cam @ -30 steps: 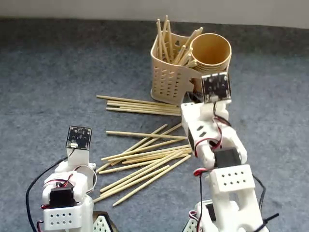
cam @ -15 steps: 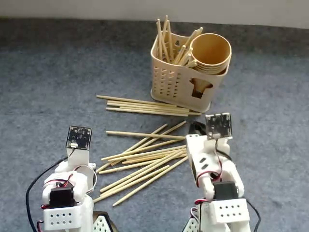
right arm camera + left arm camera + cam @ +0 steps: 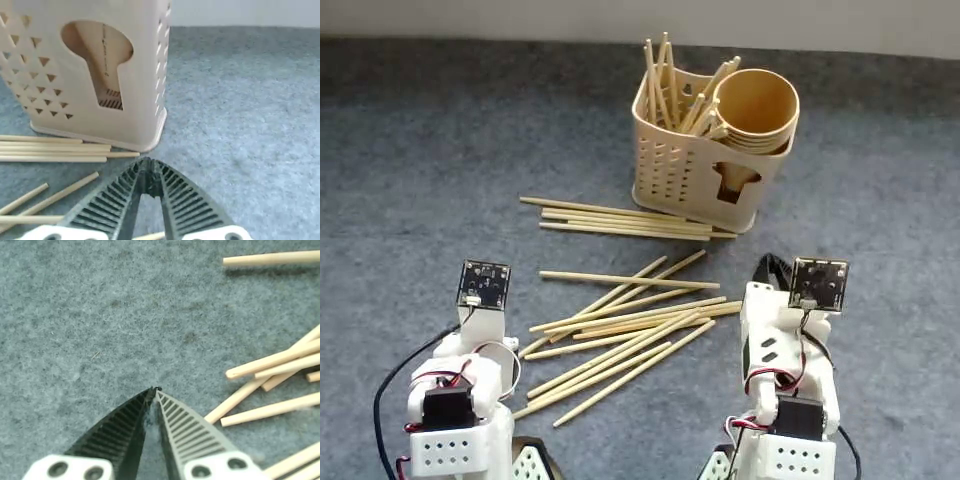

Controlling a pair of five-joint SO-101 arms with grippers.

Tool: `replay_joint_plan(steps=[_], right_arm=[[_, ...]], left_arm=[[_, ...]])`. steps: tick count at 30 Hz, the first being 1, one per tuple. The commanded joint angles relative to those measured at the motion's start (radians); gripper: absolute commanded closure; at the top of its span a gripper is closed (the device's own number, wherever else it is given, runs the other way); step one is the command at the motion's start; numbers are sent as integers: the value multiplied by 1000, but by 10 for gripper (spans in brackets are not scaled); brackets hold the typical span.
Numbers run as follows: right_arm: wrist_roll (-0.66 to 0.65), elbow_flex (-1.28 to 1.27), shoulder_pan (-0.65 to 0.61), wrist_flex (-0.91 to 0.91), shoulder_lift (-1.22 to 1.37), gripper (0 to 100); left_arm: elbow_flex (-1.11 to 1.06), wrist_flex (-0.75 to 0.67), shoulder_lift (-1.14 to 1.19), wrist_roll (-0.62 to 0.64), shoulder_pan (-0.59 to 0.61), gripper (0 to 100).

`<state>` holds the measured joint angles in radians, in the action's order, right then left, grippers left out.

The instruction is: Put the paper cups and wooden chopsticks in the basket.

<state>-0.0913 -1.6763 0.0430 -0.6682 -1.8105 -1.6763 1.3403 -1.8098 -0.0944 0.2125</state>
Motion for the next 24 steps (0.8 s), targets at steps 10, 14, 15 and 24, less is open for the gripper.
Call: replay_joint_plan(steps=[10, 14, 15, 24], right_arm=[[0, -153, 231, -435, -5, 993], [6, -153, 229, -536, -5, 993], [6, -153, 229, -545, -5, 993], [2, -153, 237, -555, -5, 993]], left_arm=[[-19, 2, -8, -3, -1, 976], [-19, 2, -8, -2, -1, 975], [-19, 2, -8, 0, -1, 975], [54, -2, -10, -5, 8, 973]])
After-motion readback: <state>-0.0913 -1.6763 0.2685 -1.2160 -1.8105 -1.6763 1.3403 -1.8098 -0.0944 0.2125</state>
